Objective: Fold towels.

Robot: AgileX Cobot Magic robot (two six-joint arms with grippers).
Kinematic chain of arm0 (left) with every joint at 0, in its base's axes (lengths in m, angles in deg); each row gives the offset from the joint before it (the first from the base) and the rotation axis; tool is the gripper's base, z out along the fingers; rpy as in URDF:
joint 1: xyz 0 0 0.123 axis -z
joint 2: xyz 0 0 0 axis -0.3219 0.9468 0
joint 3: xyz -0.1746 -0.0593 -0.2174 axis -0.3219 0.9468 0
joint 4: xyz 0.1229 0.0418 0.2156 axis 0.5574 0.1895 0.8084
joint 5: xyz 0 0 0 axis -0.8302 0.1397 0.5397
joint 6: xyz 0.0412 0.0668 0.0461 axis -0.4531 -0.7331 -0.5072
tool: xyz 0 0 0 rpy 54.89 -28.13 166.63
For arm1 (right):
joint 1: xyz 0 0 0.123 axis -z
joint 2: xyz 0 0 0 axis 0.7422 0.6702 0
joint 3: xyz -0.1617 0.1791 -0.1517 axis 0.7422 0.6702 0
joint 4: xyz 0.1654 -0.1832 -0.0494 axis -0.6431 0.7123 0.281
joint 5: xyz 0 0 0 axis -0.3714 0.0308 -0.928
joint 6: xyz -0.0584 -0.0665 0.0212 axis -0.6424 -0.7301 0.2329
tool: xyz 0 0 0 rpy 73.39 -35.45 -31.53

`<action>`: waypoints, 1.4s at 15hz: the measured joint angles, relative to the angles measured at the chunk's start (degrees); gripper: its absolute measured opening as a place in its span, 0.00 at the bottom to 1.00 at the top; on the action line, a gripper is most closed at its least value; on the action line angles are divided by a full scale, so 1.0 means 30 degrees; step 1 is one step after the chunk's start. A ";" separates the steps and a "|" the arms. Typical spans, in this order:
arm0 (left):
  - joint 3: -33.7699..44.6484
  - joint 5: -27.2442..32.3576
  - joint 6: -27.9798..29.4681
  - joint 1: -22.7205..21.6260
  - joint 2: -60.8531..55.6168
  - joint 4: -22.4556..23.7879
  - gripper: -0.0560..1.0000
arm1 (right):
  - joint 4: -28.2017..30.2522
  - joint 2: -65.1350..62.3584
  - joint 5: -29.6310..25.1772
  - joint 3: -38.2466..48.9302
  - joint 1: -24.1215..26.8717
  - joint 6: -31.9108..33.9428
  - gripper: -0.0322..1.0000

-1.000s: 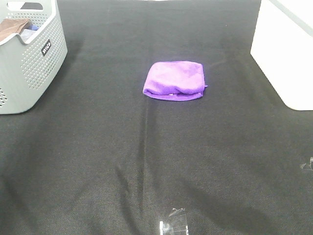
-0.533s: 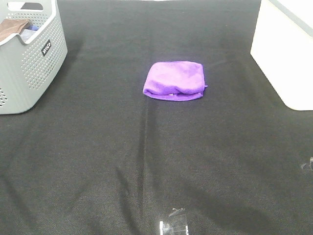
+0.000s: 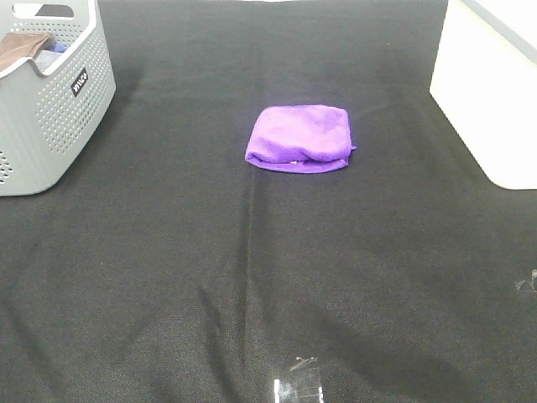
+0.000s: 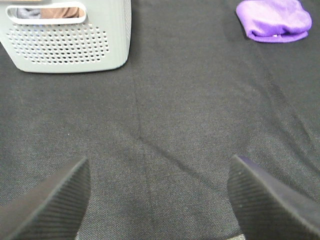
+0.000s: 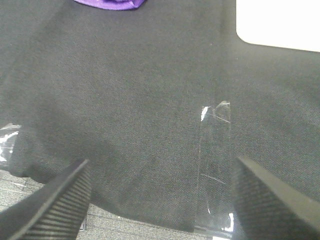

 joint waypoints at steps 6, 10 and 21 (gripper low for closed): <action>0.0019 -0.0210 0.0000 0.0000 0.0000 0.0000 0.72 | 0.0000 0.0000 0.0153 0.0019 0.0000 -0.0019 0.77; 0.0019 -0.0248 0.0000 -0.2846 0.0000 0.0000 0.72 | -0.0248 0.0000 0.0153 0.0038 0.0210 -0.0019 0.77; 0.0019 -0.0267 0.0000 -0.3170 0.0000 0.0000 0.72 | -0.0668 0.0000 0.0191 0.0057 0.1261 -0.0019 0.77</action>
